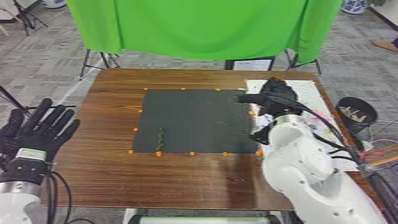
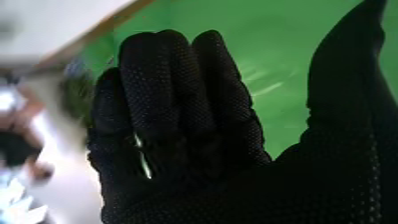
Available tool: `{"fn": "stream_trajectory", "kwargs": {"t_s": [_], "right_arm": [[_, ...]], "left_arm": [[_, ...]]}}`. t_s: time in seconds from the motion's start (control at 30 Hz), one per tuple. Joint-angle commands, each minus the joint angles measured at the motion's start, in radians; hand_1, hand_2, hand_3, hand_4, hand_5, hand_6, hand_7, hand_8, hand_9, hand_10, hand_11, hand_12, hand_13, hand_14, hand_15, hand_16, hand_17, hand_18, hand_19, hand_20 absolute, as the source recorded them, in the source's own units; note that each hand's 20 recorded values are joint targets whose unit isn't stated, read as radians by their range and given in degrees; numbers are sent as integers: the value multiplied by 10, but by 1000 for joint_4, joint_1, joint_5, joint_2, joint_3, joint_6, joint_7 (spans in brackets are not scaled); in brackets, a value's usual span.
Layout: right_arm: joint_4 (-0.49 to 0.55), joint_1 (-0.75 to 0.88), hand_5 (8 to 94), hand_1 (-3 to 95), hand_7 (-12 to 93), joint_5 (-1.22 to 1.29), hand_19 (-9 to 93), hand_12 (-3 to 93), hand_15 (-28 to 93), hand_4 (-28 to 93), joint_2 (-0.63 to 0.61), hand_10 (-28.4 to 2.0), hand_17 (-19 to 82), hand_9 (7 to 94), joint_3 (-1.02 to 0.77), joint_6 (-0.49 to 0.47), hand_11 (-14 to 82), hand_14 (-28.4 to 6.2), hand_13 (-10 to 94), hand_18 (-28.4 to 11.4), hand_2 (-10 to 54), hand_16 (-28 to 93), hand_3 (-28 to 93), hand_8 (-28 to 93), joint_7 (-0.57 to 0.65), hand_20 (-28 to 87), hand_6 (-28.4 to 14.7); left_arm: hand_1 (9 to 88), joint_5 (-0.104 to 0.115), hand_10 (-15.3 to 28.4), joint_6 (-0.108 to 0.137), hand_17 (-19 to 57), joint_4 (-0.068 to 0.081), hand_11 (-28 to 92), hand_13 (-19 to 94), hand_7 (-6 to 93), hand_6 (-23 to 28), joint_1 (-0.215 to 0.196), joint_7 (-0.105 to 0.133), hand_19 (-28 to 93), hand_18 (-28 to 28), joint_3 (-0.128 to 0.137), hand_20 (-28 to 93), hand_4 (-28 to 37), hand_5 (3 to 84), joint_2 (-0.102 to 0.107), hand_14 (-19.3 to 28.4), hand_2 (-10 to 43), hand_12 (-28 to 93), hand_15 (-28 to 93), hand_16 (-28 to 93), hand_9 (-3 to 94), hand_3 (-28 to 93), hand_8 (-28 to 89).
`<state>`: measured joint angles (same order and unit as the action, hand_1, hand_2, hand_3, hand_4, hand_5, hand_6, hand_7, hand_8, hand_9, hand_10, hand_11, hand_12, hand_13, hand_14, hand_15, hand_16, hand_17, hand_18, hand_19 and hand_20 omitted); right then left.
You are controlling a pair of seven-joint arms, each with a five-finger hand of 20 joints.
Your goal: Arrange flowers
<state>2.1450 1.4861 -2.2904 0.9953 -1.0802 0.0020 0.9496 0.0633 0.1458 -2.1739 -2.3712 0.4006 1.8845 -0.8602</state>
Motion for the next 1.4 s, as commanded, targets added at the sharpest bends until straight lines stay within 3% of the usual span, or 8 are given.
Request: {"fn": "stream_trajectory", "kwargs": {"t_s": [0.03, 0.33, 0.63, 0.73, 0.93, 1.03, 1.2, 1.4], "right_arm": [[66, 296, 582, 281, 195, -10, 832, 243, 584, -253, -167, -244, 327, 587, -240, -18, 220, -213, 554, -284, -95, 278, 720, -66, 85, 309, -111], [51, 497, 457, 261, 118, 81, 826, 237, 613, -282, -183, -268, 297, 469, -429, -59, 218, -238, 464, -284, -95, 240, 701, -58, 81, 317, -153], [18, 534, 503, 300, 133, 26, 799, 242, 600, -283, -147, -236, 279, 534, -449, -152, 262, -214, 499, -284, -95, 245, 636, -66, 41, 328, -127], [3, 535, 525, 313, 148, 19, 792, 244, 596, -283, -144, -230, 273, 541, -442, -88, 266, -209, 504, -284, -95, 253, 656, -72, 27, 335, -111], [-51, 555, 646, 406, 243, -51, 781, 263, 610, -281, -138, -175, 281, 638, -430, 90, 311, -167, 580, -266, -95, 287, 686, -120, -79, 352, -32], [-66, 552, 678, 467, 293, -62, 737, 273, 587, -281, -134, -148, 269, 702, -417, 115, 306, -144, 628, -249, -94, 304, 676, -2, -71, 344, -23], [-74, 551, 717, 544, 367, -84, 708, 452, 542, -282, -133, -95, 268, 803, -406, 143, 150, -114, 685, -236, -95, 368, 716, 89, -38, 330, -7], [-70, 550, 613, 423, 369, -114, 721, 292, 596, -282, -152, -143, 266, 672, -395, 169, 330, -135, 632, -245, -95, 327, 775, -34, -30, 345, -31]], "left_arm": [[256, -16, 186, 4, -58, -2, 196, 230, 102, 101, 15, 33, 328, 135, -25, 43, -283, 379, 9, 178, 170, 114, 344, -69, 323, 680, -76], [261, -27, 185, -2, -56, -20, 206, 233, 108, 102, -12, 22, 330, 134, -5, 41, -283, 383, -14, 176, 170, 112, 350, -72, 326, 681, -79], [263, -15, 184, -3, -59, -20, 210, 235, 109, 102, -19, 8, 347, 138, -15, 47, -283, 383, -30, 176, 169, 113, 358, -71, 329, 682, -79], [263, -37, 185, 2, -59, -18, 211, 235, 110, 102, -13, 1, 347, 138, -18, 47, -283, 383, -29, 176, 169, 113, 359, -71, 329, 681, -79], [263, -14, 184, 3, -59, -19, 211, 235, 110, 102, -16, -3, 346, 139, -20, 45, -283, 383, -36, 176, 169, 112, 361, -72, 329, 680, -80], [263, 1, 185, 7, -59, -26, 212, 235, 110, 103, -32, -2, 346, 139, -15, 45, -283, 384, -44, 176, 170, 112, 361, -73, 329, 680, -80], [263, 6, 185, 2, -59, -24, 212, 235, 110, 104, -27, -1, 346, 139, -20, 45, -283, 386, -41, 176, 170, 111, 361, -74, 330, 681, -80], [263, 5, 185, 0, -60, -22, 214, 236, 109, 104, -28, -2, 346, 139, -19, 46, -283, 386, -41, 176, 170, 112, 363, -74, 329, 681, -79]]}}
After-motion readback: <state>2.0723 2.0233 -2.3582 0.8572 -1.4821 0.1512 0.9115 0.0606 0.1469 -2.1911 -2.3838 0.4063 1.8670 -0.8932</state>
